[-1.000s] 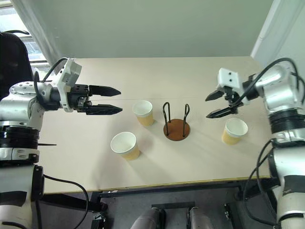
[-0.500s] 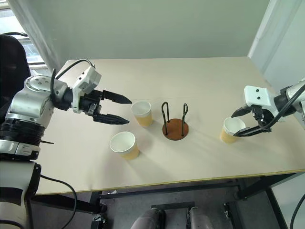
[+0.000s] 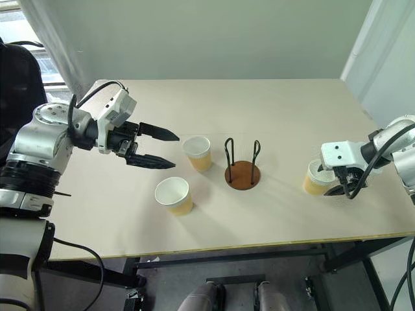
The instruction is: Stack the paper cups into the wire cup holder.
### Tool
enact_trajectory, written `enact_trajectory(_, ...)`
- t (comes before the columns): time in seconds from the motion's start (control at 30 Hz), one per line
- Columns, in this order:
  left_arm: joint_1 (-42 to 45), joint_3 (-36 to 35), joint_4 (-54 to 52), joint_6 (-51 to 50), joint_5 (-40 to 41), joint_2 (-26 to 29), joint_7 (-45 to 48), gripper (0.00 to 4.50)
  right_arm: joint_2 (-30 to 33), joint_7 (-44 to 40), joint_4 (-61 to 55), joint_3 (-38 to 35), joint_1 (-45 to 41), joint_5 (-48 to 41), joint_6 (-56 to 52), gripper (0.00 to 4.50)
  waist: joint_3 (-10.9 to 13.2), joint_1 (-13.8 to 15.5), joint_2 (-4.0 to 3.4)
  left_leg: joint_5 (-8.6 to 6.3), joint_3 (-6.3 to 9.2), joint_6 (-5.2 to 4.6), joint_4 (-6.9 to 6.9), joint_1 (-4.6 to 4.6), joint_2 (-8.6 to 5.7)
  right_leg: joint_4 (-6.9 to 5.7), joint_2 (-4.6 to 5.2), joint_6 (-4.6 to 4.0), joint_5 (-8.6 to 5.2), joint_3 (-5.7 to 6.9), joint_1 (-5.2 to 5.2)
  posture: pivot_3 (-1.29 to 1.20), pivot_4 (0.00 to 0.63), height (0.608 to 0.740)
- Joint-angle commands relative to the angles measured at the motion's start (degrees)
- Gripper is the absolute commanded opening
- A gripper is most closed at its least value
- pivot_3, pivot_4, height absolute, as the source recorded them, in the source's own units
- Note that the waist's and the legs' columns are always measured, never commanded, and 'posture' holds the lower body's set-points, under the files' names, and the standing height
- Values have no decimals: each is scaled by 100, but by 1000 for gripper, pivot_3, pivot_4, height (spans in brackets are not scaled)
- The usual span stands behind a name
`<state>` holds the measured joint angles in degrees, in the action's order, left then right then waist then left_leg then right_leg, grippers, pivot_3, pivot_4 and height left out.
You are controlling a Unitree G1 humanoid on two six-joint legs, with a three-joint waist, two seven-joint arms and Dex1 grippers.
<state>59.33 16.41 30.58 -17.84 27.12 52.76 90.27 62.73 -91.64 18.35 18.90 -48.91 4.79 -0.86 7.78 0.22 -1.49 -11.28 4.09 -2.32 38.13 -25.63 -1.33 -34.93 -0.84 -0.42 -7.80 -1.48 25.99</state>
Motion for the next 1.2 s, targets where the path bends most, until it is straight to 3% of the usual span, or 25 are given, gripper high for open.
enact_trajectory(0.03,-26,-238,-234,-43,108,126,223,4500,-21,0,325,-41,-214,220,370,3491,0,4,0,0,0,0,0,0,0,0,0,0,0,0,0,0,150,740)
enact_trajectory(0.3,-86,-329,-306,-110,93,127,223,4500,-146,18,775,-2,-312,592,909,3491,0,1,0,-1,0,0,-1,0,0,0,0,-1,0,0,1,0,150,740)
enact_trajectory(0.33,-91,-330,-305,-108,90,127,223,4500,-175,36,791,5,-331,629,956,3328,0,0,0,-1,-1,0,-1,0,1,0,0,-1,0,0,1,0,150,740)
enact_trajectory(0.4,-91,-327,-289,-98,83,122,223,4500,-233,16,798,7,-370,668,1030,2938,0,-6,0,-1,-1,1,-1,0,1,0,0,-1,0,0,2,0,150,740)
enact_trajectory(0.7,-65,-285,-224,-56,61,106,223,4500,-378,-86,772,64,-542,728,1265,63,0,0,0,-4,0,3,-3,0,1,1,0,-5,-1,0,2,0,150,740)
enact_trajectory(1.03,0,-230,-88,68,-25,79,223,4500,-399,-86,981,394,-962,715,1538,63,0,-6,0,-9,0,7,-6,-3,2,1,0,-9,-4,1,8,0,150,740)
enact_trajectory(1.2,32,-128,234,324,-182,176,223,4500,-701,-86,961,342,-1567,665,1429,63,0,-37,-1,-10,0,8,-7,-6,1,-3,0,-12,-4,0,17,0,150,740)
